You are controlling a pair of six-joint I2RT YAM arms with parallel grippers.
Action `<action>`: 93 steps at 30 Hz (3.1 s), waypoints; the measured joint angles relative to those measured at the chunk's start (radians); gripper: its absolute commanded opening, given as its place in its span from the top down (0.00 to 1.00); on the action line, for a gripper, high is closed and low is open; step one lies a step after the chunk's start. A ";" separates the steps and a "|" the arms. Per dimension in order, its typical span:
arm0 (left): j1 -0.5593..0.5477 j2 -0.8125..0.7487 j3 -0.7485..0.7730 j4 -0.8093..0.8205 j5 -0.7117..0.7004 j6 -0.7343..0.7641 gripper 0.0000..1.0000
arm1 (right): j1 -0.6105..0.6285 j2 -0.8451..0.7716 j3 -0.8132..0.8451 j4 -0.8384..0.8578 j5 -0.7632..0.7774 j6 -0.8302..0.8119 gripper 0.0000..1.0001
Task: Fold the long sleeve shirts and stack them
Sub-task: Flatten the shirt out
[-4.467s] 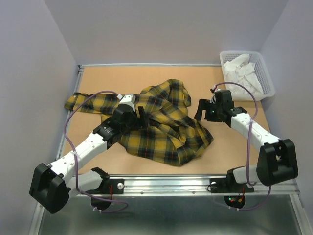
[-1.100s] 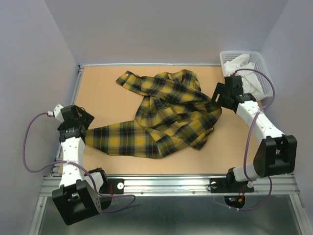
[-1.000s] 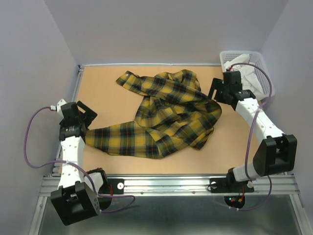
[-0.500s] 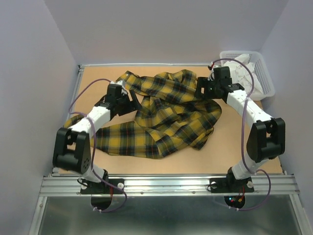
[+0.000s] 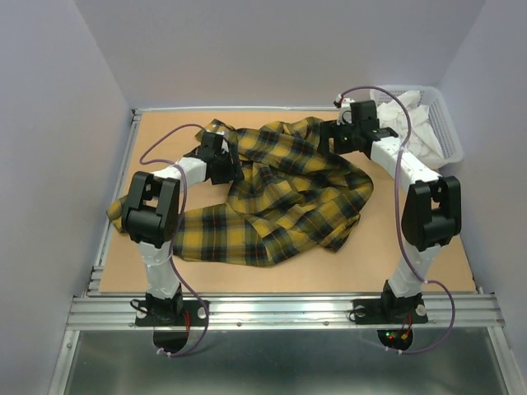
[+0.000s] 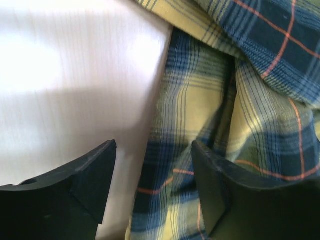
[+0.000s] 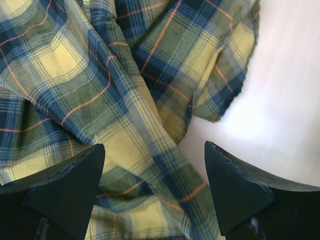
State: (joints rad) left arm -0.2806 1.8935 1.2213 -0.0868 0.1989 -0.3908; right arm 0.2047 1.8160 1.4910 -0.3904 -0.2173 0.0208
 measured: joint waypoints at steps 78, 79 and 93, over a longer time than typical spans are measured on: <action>0.438 -0.889 -0.634 -0.150 -0.134 -0.244 1.00 | 0.397 -0.131 -0.503 -0.037 0.359 0.542 0.72; 0.438 -0.893 -0.634 -0.154 -0.130 -0.242 1.00 | 0.360 -0.122 -0.491 -0.041 0.361 0.535 0.73; 0.197 -0.995 -0.721 -0.175 0.039 -0.320 0.28 | -0.029 0.140 0.004 -0.038 0.387 0.434 0.34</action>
State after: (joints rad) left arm -0.0837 0.8982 0.4999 -0.2619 0.2375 -0.7113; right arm 0.1757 1.9556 1.4948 -0.4286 0.1699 0.4549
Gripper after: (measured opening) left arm 0.500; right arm 0.501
